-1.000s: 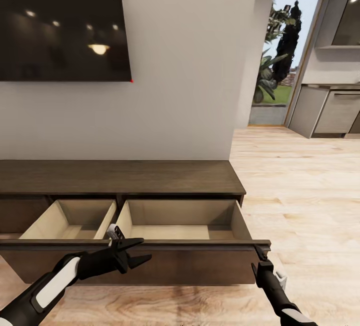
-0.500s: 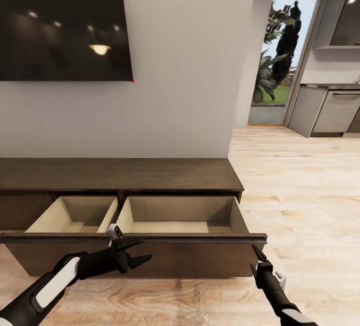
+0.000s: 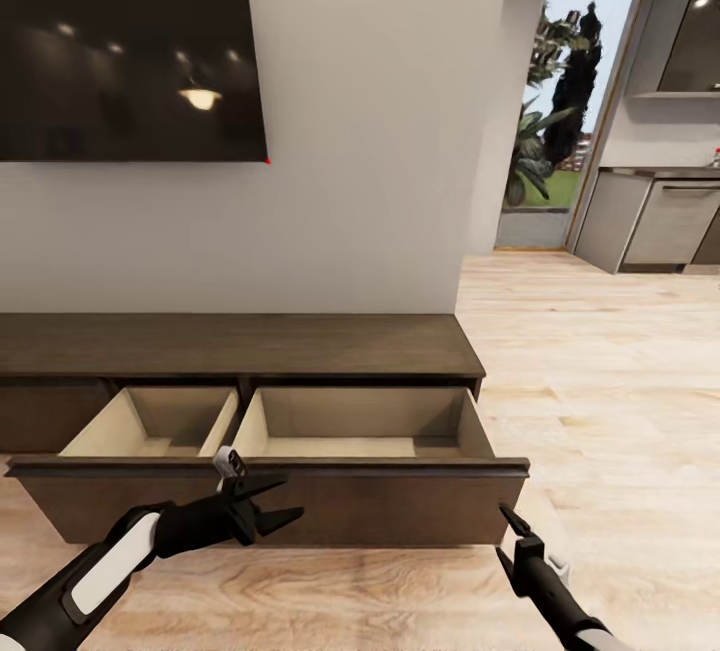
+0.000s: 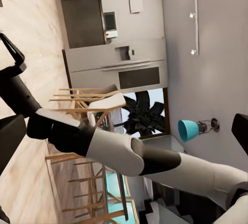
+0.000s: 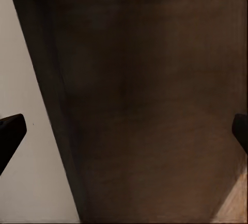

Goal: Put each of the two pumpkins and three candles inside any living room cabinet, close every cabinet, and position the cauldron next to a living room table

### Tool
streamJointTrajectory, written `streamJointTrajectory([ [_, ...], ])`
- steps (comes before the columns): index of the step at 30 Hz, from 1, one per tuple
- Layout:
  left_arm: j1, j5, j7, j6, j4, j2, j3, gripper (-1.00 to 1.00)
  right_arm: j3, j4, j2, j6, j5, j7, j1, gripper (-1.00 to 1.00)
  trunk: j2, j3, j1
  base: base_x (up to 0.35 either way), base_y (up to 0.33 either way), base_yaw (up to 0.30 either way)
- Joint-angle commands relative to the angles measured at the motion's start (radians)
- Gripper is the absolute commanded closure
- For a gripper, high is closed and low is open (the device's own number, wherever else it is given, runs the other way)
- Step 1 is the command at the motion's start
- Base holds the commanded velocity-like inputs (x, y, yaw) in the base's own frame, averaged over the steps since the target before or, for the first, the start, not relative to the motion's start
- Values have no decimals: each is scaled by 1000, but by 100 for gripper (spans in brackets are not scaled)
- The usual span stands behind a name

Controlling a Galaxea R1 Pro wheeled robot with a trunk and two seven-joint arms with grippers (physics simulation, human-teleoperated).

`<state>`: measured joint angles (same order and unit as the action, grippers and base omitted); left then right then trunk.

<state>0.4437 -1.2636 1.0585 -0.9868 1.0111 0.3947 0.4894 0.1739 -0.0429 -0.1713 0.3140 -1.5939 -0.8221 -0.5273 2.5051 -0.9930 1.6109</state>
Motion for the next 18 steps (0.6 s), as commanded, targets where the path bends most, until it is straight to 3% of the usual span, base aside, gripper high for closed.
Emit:
streamJointTrajectory([
  [1, 1, -5, 2, -5, -2, 0, 2, -100, 6, 1, 0, 9, 1, -3, 5, -100, 0, -1, 0, -8, 0, 0],
  [10, 1, -12, 0, -6, -8, 0, 1, -100, 7, 26, 0, 89, 28, -3, 22, -100, 0, 3, -1, -2, 0, 0],
  [18, 1, -11, 0, -6, -14, 0, -3, -100, 7, 65, 0, 84, 55, -1, 23, -100, 0, 7, -1, 0, 0, 0],
])
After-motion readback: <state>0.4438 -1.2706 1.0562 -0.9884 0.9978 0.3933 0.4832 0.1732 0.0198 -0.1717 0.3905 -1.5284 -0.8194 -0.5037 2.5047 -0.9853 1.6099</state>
